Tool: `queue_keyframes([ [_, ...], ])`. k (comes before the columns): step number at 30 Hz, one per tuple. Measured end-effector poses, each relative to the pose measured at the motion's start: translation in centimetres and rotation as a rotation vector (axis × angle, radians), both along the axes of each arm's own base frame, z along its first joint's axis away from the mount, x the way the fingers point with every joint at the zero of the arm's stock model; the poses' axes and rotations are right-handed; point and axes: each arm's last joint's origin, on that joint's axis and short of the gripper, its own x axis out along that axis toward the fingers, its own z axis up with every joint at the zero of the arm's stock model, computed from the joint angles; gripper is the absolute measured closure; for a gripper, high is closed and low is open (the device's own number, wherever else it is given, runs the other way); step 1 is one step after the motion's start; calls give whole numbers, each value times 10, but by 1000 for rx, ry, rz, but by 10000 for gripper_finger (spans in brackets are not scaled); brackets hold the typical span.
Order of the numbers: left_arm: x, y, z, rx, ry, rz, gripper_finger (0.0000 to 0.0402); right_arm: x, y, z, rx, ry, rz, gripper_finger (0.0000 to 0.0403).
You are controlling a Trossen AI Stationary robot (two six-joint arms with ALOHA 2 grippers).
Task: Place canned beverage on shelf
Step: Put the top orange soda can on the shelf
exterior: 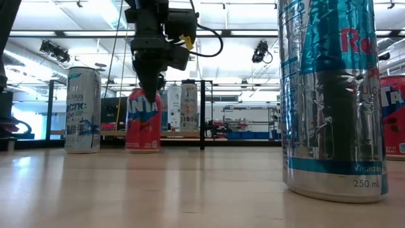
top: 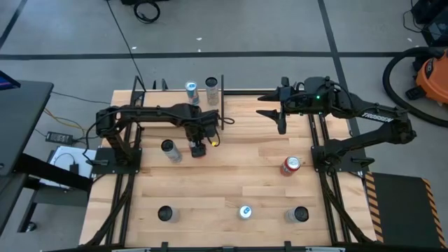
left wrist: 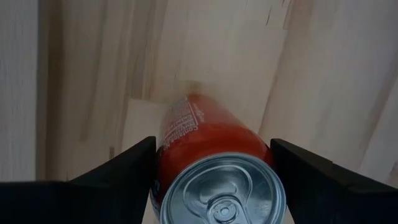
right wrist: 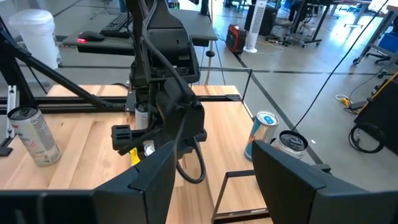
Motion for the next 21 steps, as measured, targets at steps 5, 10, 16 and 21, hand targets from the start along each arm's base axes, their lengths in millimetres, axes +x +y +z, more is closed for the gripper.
queue_keyframes([
  [5,2,1,15,21,34,-30,111,0,0,0,0,1,0,186],
  [10,4,8,37,58,13,-33,112,0,0,-2,3,16,0,186],
  [16,-6,26,51,52,58,3,113,-1,0,-3,5,29,0,186],
  [21,-17,49,61,41,91,67,113,-1,0,-3,-2,31,2,186],
])
